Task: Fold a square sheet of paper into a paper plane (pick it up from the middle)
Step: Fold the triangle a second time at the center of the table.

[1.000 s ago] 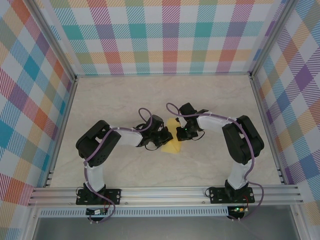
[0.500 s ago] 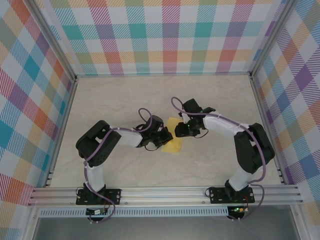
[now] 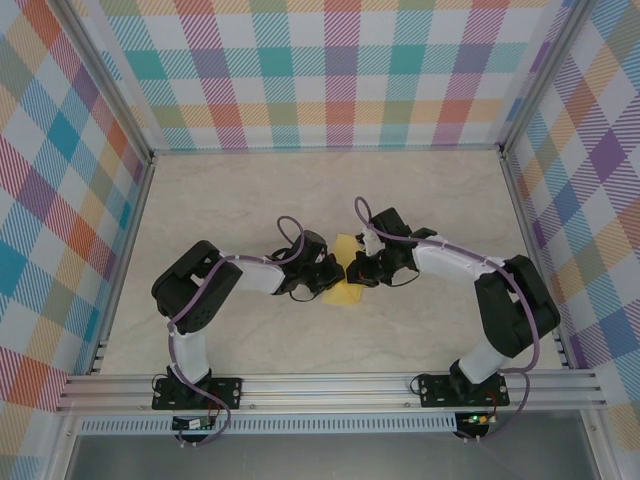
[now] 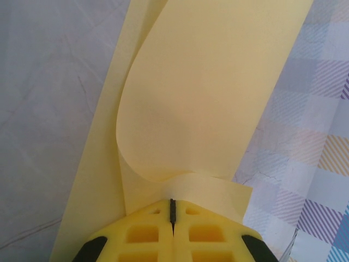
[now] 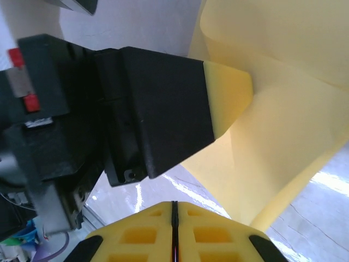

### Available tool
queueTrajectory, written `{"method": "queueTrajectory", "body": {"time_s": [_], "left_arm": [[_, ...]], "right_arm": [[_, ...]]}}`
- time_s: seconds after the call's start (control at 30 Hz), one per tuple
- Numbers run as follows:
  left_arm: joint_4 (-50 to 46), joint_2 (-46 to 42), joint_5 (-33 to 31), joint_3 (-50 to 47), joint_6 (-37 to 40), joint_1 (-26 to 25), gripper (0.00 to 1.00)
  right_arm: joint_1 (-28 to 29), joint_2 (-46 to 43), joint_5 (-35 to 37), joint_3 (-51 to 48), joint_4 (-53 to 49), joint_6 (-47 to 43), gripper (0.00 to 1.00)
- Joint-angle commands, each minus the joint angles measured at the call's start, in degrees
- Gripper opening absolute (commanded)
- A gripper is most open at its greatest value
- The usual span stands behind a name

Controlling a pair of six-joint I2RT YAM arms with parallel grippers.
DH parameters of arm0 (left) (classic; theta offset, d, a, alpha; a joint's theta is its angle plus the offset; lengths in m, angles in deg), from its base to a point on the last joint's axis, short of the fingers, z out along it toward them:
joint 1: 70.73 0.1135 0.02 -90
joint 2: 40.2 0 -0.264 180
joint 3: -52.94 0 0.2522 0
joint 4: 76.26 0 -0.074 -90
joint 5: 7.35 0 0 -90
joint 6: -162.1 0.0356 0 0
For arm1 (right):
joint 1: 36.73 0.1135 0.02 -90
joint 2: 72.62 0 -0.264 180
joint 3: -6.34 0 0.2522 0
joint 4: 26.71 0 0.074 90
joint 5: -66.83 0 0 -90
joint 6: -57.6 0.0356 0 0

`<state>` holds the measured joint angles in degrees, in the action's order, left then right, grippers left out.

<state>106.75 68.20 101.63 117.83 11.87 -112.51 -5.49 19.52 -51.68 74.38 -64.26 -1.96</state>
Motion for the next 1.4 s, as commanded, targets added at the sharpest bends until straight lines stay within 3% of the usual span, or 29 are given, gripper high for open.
{"method": "queueTrajectory", "body": {"time_s": [0.0, 0.5, 1.37], "left_arm": [[-1.92, 1.20, -0.27, -1.55, 1.08, -0.19, 0.00], [-2.01, 0.94, 0.24, -1.59, 1.08, -0.26, 0.00], [-2.45, 0.68, 0.28, -1.97, 1.34, -0.31, 0.00]], "right_arm": [[0.60, 2.32, -3.61, 0.38, 2.41, 2.52, 0.09], [1.36, 9.07, -0.66, 1.67, 0.12, 1.73, 0.09], [1.36, 9.79, 5.66, -3.35, -4.49, -0.43, 0.12]]}}
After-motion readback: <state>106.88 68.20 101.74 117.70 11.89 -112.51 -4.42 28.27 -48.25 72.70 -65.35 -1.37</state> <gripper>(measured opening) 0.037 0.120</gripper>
